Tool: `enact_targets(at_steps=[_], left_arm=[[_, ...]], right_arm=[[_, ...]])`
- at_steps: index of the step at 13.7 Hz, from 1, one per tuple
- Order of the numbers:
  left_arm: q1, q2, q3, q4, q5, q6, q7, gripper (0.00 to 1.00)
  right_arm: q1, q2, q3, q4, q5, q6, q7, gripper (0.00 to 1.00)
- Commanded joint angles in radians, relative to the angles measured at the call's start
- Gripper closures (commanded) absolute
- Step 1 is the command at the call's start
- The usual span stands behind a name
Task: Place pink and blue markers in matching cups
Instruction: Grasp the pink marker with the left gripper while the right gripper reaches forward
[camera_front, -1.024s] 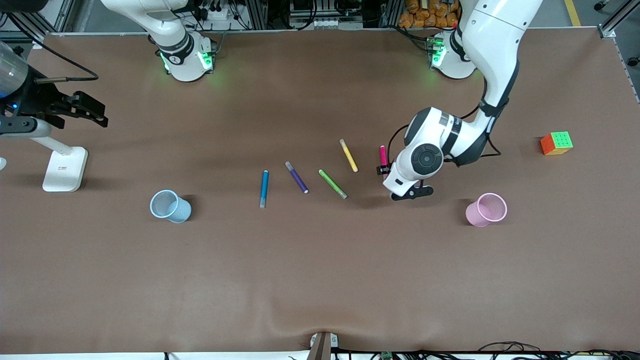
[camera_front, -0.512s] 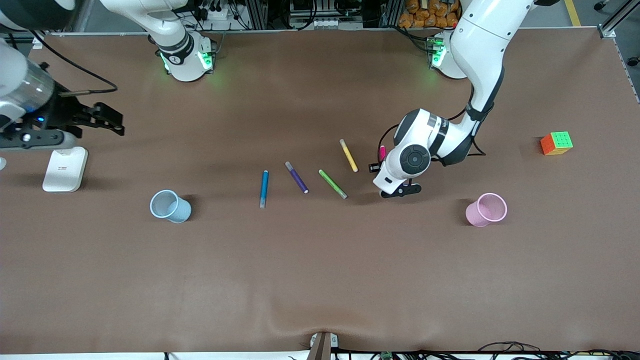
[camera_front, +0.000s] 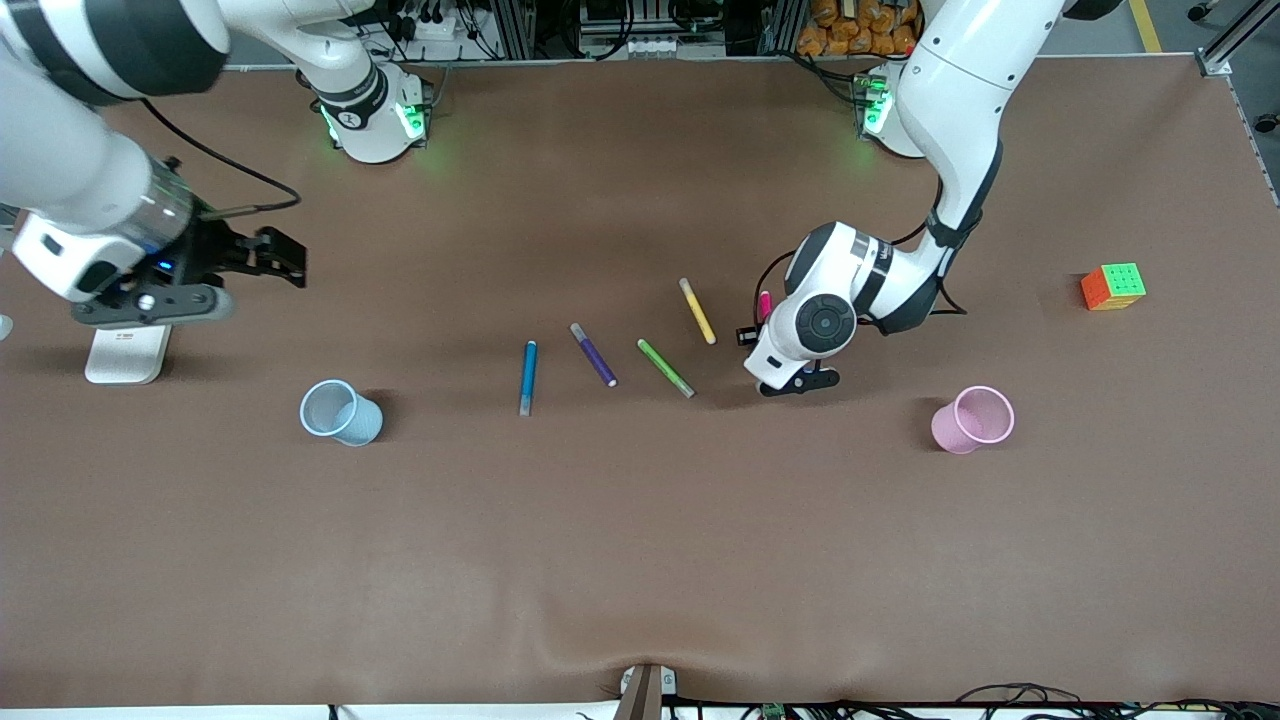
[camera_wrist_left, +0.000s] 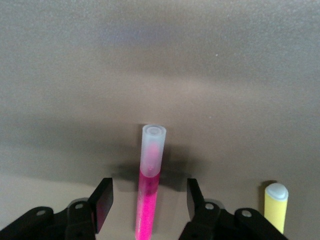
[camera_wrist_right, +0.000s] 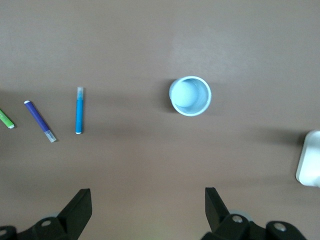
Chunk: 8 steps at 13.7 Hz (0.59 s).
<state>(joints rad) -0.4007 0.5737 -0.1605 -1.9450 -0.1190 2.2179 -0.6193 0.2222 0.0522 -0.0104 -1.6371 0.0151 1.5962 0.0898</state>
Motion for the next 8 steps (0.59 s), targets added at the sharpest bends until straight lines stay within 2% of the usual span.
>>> enact_targets(at_steps=[1, 3, 8], left_arm=[[-0.012, 0.024, 0.002, 0.021, -0.016, 0.008, -0.014, 0.38], [-0.024, 0.028, 0.004, 0.021, -0.016, 0.008, -0.014, 0.40], [-0.010, 0.041, 0.006, 0.038, -0.007, 0.008, 0.001, 0.56]], right_arm=[[0.058, 0.009, -0.005, 0.005, -0.003, 0.027, 0.018, 0.00], [0.098, 0.014, -0.005, 0.005, -0.003, 0.028, 0.018, 0.00], [0.212, 0.011, -0.005, 0.008, -0.004, 0.010, 0.018, 0.00]])
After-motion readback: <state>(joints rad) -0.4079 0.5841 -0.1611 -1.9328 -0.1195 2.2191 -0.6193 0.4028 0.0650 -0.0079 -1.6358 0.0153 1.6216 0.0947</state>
